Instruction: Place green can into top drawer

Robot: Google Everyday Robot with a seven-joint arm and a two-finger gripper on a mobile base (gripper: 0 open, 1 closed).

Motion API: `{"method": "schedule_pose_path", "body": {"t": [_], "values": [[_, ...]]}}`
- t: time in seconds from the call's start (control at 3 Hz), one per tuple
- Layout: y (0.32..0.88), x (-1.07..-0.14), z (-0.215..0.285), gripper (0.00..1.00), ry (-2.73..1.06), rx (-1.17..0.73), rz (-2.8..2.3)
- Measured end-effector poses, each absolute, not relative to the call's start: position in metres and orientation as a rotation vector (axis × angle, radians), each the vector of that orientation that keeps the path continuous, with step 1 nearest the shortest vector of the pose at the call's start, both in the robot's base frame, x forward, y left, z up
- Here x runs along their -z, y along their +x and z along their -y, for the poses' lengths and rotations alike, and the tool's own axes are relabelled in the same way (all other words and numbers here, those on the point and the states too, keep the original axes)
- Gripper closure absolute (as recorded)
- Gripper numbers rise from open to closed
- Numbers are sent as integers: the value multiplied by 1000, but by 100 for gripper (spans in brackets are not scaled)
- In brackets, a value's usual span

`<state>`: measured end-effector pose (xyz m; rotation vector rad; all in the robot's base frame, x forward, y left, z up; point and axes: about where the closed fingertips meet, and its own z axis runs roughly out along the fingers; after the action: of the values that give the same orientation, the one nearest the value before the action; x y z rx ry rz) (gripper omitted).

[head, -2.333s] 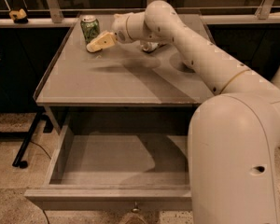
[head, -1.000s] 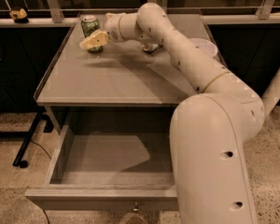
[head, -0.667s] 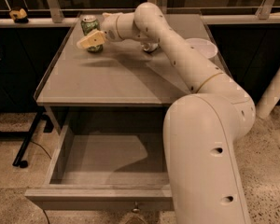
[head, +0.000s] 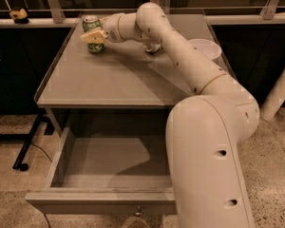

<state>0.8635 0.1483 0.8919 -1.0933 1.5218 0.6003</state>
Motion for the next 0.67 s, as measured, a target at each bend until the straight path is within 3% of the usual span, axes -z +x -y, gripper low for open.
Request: {"method": "schedule_pose_path", "body": {"t": [0.67], "values": [[863,-892,-148,89,-1093,-600,-1522]]}}
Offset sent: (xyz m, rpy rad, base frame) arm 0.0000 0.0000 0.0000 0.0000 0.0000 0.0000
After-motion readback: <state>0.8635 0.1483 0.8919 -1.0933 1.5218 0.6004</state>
